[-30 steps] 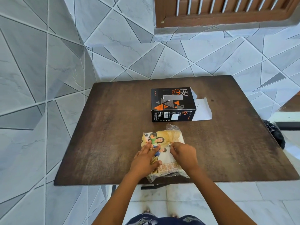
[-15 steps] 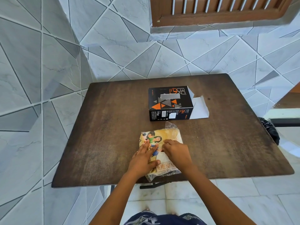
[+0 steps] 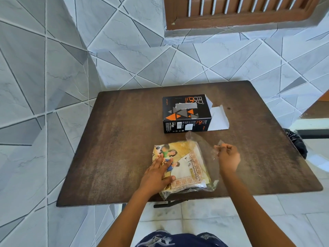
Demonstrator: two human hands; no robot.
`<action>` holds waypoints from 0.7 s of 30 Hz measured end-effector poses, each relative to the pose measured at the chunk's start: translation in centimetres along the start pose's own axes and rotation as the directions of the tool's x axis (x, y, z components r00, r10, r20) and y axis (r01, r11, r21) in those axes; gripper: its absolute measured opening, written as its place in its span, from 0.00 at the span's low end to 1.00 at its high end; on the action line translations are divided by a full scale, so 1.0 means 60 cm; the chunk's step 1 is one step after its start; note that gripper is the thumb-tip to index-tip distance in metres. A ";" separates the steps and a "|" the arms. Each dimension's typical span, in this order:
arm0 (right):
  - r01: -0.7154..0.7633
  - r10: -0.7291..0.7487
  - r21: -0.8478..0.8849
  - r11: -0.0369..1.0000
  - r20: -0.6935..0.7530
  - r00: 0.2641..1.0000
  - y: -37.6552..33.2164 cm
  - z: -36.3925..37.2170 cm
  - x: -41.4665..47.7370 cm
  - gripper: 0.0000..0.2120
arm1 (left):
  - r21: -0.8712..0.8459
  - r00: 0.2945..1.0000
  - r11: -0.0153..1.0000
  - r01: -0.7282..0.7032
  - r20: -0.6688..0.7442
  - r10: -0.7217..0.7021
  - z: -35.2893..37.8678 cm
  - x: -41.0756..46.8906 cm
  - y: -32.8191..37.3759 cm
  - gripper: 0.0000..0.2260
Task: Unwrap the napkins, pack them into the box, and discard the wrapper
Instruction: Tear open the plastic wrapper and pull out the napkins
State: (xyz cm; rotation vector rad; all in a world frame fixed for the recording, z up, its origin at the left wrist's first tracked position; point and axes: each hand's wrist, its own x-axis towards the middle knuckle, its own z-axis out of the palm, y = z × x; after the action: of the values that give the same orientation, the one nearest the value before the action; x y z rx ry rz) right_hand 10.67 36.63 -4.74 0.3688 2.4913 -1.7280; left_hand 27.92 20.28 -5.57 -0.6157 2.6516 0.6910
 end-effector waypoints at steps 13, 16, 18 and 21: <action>0.007 -0.024 -0.093 0.996 -0.184 0.983 0.024 -0.066 0.006 0.12 | 0.138 1.000 0.990 -0.010 0.016 0.008 -0.022 0.020 0.005 0.31; 0.048 -0.059 -0.052 0.997 -0.219 0.974 0.010 -0.075 0.011 0.09 | 0.126 1.000 0.992 0.000 0.016 -0.002 -0.021 0.019 0.009 0.31; 0.181 -0.187 -0.069 0.981 -0.084 0.979 0.000 -0.072 0.002 0.08 | 0.111 1.000 0.994 0.006 0.017 -0.008 -0.020 0.018 0.010 0.32; 0.331 -0.284 -0.103 0.938 0.315 0.906 -0.009 -0.051 -0.024 0.08 | 0.091 1.000 0.996 0.009 0.018 -0.010 -0.016 0.016 0.010 0.32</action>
State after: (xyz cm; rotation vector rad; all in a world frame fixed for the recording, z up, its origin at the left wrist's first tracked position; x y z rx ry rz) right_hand 12.13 39.10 -2.85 -0.2955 2.5339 -1.5274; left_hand 26.58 19.93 -4.92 -0.5933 2.6442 0.5675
